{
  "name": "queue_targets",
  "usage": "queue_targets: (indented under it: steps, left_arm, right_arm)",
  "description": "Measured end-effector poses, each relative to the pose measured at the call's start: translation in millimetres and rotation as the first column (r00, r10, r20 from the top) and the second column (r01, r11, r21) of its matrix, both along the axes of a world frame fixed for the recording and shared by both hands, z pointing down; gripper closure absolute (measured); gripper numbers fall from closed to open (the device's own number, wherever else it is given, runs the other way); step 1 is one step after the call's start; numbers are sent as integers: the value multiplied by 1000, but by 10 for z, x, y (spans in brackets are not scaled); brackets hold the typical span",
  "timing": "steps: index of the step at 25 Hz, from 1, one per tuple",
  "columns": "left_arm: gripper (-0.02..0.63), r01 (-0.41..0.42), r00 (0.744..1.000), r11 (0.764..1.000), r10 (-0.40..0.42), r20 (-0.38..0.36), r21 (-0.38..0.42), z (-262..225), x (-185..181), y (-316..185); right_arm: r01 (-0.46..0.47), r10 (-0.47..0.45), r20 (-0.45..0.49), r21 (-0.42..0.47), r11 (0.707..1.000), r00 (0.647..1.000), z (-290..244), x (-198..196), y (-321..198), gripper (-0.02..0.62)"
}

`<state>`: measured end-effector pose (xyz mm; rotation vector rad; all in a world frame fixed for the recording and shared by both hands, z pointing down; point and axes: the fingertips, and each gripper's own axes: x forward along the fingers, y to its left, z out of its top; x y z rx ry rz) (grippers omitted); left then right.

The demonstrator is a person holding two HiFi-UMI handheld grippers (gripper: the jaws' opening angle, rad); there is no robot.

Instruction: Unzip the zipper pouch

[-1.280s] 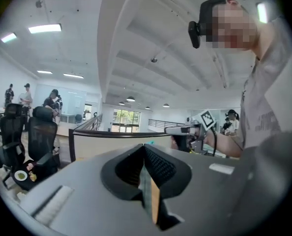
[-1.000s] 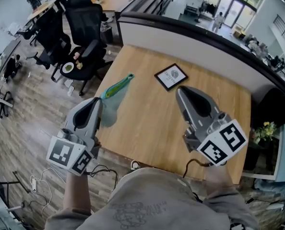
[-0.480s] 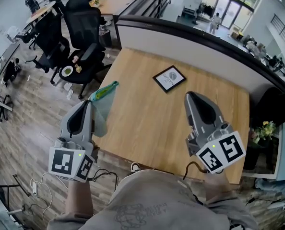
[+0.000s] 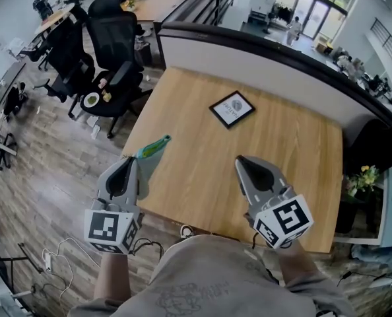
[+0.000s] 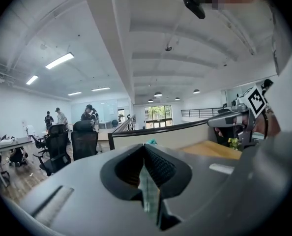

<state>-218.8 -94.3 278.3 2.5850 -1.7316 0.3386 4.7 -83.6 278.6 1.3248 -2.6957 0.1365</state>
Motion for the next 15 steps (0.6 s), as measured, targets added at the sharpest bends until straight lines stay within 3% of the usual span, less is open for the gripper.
queue_targets:
  steps: [15]
  left_arm:
    - [598, -32, 999, 999, 32, -9, 3, -12, 86, 34]
  right_arm:
    - [21, -21, 11, -13, 1000, 1000, 73, -13, 21, 584]
